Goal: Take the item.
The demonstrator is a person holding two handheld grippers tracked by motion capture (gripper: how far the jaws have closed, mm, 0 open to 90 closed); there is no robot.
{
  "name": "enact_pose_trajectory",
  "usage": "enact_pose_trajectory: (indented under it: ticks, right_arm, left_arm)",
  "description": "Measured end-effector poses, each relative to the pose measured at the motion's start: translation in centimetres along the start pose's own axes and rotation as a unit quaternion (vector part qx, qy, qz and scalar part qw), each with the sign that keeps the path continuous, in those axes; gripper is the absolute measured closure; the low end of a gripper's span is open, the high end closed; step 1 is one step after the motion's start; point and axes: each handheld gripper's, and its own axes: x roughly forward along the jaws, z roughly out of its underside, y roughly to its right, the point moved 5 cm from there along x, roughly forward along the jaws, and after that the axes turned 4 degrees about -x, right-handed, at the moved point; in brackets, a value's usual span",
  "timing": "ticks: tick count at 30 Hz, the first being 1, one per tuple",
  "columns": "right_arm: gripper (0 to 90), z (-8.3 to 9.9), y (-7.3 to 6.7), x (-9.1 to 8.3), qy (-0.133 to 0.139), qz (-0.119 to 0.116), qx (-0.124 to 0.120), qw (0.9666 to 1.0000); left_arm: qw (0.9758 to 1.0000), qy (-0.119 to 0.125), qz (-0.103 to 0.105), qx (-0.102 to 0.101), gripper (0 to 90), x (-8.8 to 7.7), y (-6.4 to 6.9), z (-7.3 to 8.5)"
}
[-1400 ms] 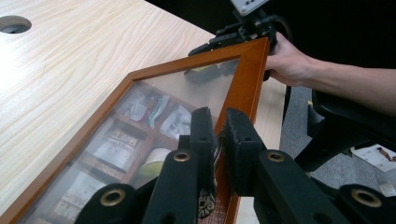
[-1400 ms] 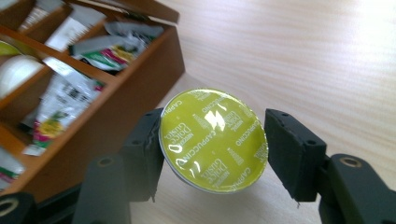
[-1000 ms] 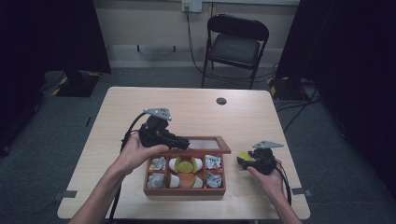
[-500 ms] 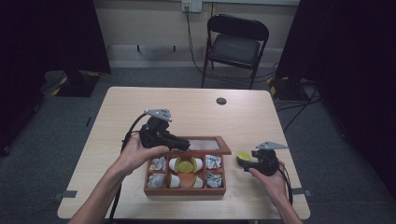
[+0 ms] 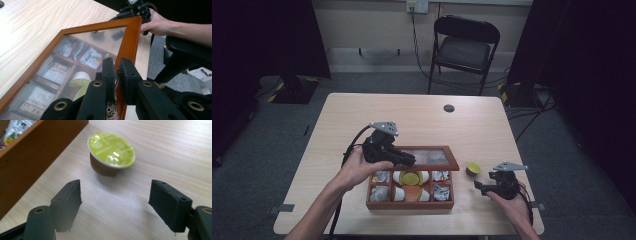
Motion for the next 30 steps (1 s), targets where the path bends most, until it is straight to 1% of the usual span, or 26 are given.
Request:
enact_pose_trajectory:
  ticks: [2, 3, 4, 5, 7, 8, 9, 10, 11, 12, 14, 17, 18, 19, 23, 25, 27, 29, 30]
  right_arm:
    - [25.0, 0.3, -0.1, 0.3, -0.009, 0.0, -0.003, 1.0]
    - [25.0, 0.3, -0.1, 0.3, -0.009, 0.0, -0.003, 1.0]
    - [24.7, 0.6, -0.2, 0.7, -0.022, 0.001, -0.008, 0.9997]
    - [23.8, 0.7, -0.2, 0.8, -0.027, 0.0, -0.006, 0.9996]
    - [23.5, 0.7, -0.3, 0.9, -0.025, 0.006, -0.011, 0.9996]
    - [23.1, 0.8, -0.4, 1.0, -0.025, 0.01, -0.016, 0.9995]
    - [23.1, 0.8, -0.4, 1.0, -0.025, 0.01, -0.016, 0.9995]
    - [22.2, 0.9, -0.5, 1.1, -0.021, 0.022, -0.032, 0.999]
    - [22.2, 0.9, -0.5, 1.1, -0.021, 0.022, -0.032, 0.999]
    - [17.4, 1.0, -0.6, 1.4, -0.015, 0.027, -0.041, 0.9987]
    - [14.9, 1.1, -0.5, 1.6, -0.004, 0.024, -0.046, 0.9986]
    - [14.7, 1.1, -0.5, 1.6, -0.002, 0.024, -0.046, 0.9987]
    - [14.1, 1.1, -0.5, 1.6, 0.006, 0.023, -0.048, 0.9986]
    - [14.1, 1.2, -0.5, 1.6, 0.008, 0.023, -0.048, 0.9986]
    - [14.0, 1.2, -0.4, 1.6, 0.01, 0.022, -0.049, 0.9985]
    - [14.0, 1.2, -0.4, 1.6, 0.011, 0.021, -0.05, 0.9985]
    - [14.0, 1.2, -0.4, 1.6, 0.011, 0.021, -0.05, 0.9985]
    - [14.0, 1.2, -0.4, 1.6, 0.011, 0.021, -0.05, 0.9985]
    - [14.0, 1.2, -0.4, 1.6, 0.011, 0.021, -0.05, 0.9985]
  left_arm:
    - [1.0, -0.001, 0.001, 0.003, 82.5, 0.1, 0.0, 0.2]
    - [1.0, -0.001, 0.001, 0.003, 82.5, 0.1, 0.0, 0.2]
    - [1.0, -0.007, 0.001, 0.007, 82.5, 0.2, 0.2, 0.4]
    - [1.0, -0.006, 0.001, 0.005, 82.5, 0.3, 0.2, 0.5]
    - [1.0, -0.007, -0.003, 0.006, 82.5, 0.4, 0.3, 0.6]
    - [0.9998, -0.015, -0.004, 0.013, 82.5, 0.6, 0.5, 1.0]
    - [0.9998, -0.015, -0.004, 0.013, 82.5, 0.6, 0.5, 1.0]
    - [0.9996, -0.022, -0.004, 0.017, 82.5, 0.9, 0.7, 1.2]
    - [0.9996, -0.022, -0.004, 0.017, 82.6, 0.9, 0.7, 1.2]
    - [0.9995, -0.026, -0.002, 0.021, 82.5, 1.0, 0.7, 1.3]
    - [0.9994, -0.026, -0.003, 0.024, 82.6, 1.1, 0.8, 1.6]
    - [0.9994, -0.024, -0.001, 0.023, 82.6, 1.2, 0.8, 1.8]
    - [0.9994, -0.026, 0.001, 0.023, 82.7, 1.5, 0.9, 2.1]
    - [0.9992, -0.031, 0.002, 0.025, 82.8, 1.6, 1.0, 2.3]
    - [0.9988, -0.039, 0.0, 0.029, 82.8, 1.9, 1.1, 2.6]
    - [0.9983, -0.048, 0.004, 0.032, 82.9, 2.3, 1.1, 3.0]
    - [0.9986, -0.044, 0.005, 0.028, 83.0, 2.4, 1.2, 3.1]
    - [0.9984, -0.048, 0.006, 0.03, 83.1, 2.6, 1.2, 3.4]
    - [0.9982, -0.052, 0.002, 0.029, 83.1, 2.7, 1.2, 3.6]
